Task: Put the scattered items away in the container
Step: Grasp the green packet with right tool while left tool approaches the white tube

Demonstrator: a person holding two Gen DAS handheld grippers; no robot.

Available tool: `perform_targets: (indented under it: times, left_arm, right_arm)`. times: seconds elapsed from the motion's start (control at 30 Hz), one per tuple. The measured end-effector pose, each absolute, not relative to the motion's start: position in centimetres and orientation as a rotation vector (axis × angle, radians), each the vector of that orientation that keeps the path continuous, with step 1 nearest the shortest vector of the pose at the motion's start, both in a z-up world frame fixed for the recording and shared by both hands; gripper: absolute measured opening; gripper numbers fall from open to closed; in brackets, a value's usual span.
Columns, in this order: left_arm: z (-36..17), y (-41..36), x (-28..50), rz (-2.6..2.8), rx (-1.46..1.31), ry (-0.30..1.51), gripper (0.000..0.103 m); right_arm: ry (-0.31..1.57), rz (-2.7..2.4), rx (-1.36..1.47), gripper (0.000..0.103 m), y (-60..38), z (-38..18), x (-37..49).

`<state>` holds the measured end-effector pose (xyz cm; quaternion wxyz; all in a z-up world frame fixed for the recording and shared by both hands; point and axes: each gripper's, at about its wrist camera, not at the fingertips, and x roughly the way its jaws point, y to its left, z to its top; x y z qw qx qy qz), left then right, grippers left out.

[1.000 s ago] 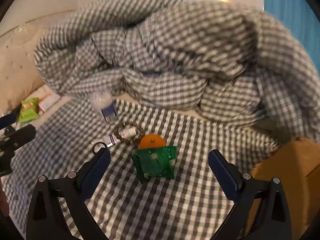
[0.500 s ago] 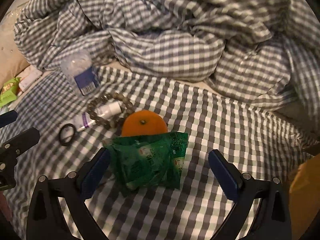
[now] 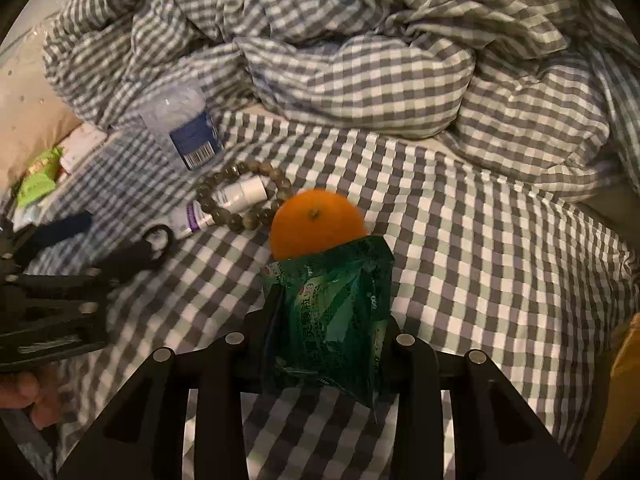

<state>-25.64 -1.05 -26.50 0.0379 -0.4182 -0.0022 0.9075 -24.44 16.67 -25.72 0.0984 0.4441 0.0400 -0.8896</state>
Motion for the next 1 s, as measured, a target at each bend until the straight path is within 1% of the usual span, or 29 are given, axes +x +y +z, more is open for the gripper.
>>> perform_targets:
  times: [0.13,0.17,0.2,0.23,0.27,0.3,0.33,0.37,0.4,0.43,0.47,0.5,0.53,0.6,0.73,0.77,0.8,1.0]
  left_arm:
    - [-27.0,-0.5,-26.3,2.800,-1.311,-0.005,0.098]
    - [-27.3,-0.5,-26.5,2.800,-1.336,-0.017,0.094]
    - [-27.6,-0.6,-26.7,2.790,-1.357,-0.034,0.087]
    - [-28.0,-0.6,-26.9,2.780,-1.380,-0.045,0.082]
    - [-28.3,-0.6,-27.0,2.774,-1.402,-0.043,0.071]
    - [-28.6,-0.6,-27.0,2.771,-1.416,-0.037,0.066]
    - [-28.7,-0.5,-27.0,2.772,-1.417,-0.032,0.066]
    - [-28.7,-0.5,-27.0,2.773,-1.413,-0.027,0.064]
    - [-28.6,-0.4,-27.0,2.772,-1.412,-0.021,0.059]
    - [-28.6,-0.3,-27.0,2.771,-1.412,-0.017,0.056]
    - [-28.6,-0.3,-26.9,2.765,-1.412,-0.022,0.048]
    - [-28.5,-0.3,-26.9,2.758,-1.413,-0.031,0.038]
    - [-28.5,-0.4,-26.8,2.754,-1.415,-0.038,0.035]
    - [-28.4,-0.5,-26.6,2.750,-1.418,-0.053,0.024]
    - [-28.1,-0.8,-26.2,2.736,-1.421,-0.071,0.016]
    - [-28.0,-0.8,-26.0,2.731,-1.420,-0.072,0.010]
    - [-27.9,-0.8,-25.9,2.726,-1.420,-0.072,0.007]
    - [-26.2,-0.4,-24.4,2.727,-1.393,-0.046,0.006]
  right_arm:
    - [0.078,-2.657,1.264,0.034,17.5,-23.6,-23.5]
    - [0.075,-2.662,1.254,0.034,17.6,-23.2,-23.3]
    - [0.074,-2.668,1.244,0.034,17.8,-22.8,-23.2]
    - [0.074,-2.676,1.233,0.034,18.0,-22.3,-23.0]
    - [0.072,-2.679,1.229,0.034,18.1,-22.1,-22.9]
    - [0.071,-2.681,1.225,0.034,18.2,-21.8,-22.8]
    - [0.072,-2.685,1.220,0.034,18.4,-21.6,-22.7]
    - [0.071,-2.687,1.217,0.034,18.5,-21.5,-22.7]
    - [0.067,-2.689,1.216,0.034,18.6,-21.3,-22.6]
    - [0.061,-2.690,1.216,0.034,18.7,-21.3,-22.6]
    - [0.057,-2.691,1.214,0.034,18.8,-21.2,-22.5]
    - [0.054,-2.692,1.211,0.034,18.9,-21.1,-22.3]
    - [0.052,-2.694,1.206,0.034,18.9,-21.0,-22.2]
    - [0.051,-2.696,1.200,0.034,18.9,-20.7,-22.0]
    - [0.044,-2.695,1.187,0.034,18.9,-20.4,-21.5]
    - [0.041,-2.695,1.184,0.034,18.9,-20.3,-21.4]
    - [0.038,-2.695,1.181,0.034,18.9,-20.2,-21.3]
    - [0.027,-2.699,1.157,0.034,18.7,-19.3,-20.6]
